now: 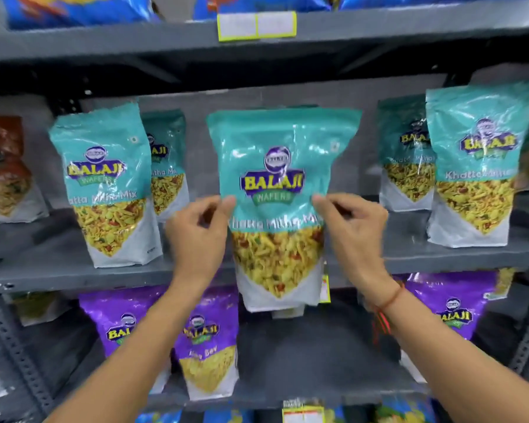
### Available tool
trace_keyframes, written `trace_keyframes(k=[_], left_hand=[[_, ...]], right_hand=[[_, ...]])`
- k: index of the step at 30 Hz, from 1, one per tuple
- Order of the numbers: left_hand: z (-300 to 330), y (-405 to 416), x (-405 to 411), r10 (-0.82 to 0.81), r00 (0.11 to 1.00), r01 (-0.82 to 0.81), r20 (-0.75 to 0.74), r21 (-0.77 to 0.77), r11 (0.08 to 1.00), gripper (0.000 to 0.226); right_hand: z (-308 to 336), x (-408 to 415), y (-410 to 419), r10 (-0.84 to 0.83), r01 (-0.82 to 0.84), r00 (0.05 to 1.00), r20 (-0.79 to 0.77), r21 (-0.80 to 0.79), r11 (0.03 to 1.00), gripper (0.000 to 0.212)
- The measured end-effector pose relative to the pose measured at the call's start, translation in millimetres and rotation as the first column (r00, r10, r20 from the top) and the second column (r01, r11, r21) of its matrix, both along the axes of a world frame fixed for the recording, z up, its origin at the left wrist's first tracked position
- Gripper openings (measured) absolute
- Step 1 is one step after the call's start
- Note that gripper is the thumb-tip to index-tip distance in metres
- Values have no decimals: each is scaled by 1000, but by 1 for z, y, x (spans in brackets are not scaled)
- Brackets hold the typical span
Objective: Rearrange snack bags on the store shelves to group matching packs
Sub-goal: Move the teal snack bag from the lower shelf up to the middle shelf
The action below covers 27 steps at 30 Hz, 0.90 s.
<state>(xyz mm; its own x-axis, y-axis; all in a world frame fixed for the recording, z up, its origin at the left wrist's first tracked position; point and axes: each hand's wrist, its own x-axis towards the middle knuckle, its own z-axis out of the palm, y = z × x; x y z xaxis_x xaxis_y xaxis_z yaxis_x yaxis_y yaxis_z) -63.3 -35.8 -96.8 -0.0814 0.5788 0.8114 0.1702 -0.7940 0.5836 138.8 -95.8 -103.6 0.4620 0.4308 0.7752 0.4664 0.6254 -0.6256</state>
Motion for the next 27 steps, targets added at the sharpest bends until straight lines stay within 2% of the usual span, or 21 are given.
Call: trace_keyframes(k=[5,10,11,13,15,17,19,21,23,25,27], left_hand=[[41,50,17,52,999,-52,3,-43,998,29],[37,76,24,122,991,-129,-58,-142,981,16],[35,79,25,121,992,-126,-44,-165,978,18],[31,84,26,110,994,-109,-3,-202,973,21],[29,87,24,77,997,-76,-4,-218,973,15],[26,87,19,-22,1000,18,-12,-273,962,10],[18,86,12,-185,982,161,-27,-380,911,7],[1,91,-1,-338,933,229,-125,-519,824,29],[-21,99,-13,-466,854,234,-231,-629,741,64],[-39,105,-19,-506,812,207,-290,-668,715,87],[-47,107,-16,-481,826,196,-294,-650,734,81]], right_hand=[[35,13,53,-52,52,997,49,-4,999,39],[26,25,90,-96,111,986,137,-111,988,46],[23,26,95,-67,84,990,124,-135,987,39],[20,26,101,0,12,997,73,-171,985,44],[19,28,104,46,-36,998,45,-214,976,43],[16,34,102,157,-149,988,3,-291,945,36],[4,42,97,278,-266,960,-41,-454,851,42],[-13,51,92,378,-295,926,-1,-626,721,62],[-28,53,87,459,-277,887,51,-737,617,76],[-35,50,83,458,-180,875,159,-771,610,80],[-35,45,80,429,-108,869,247,-751,652,77]])
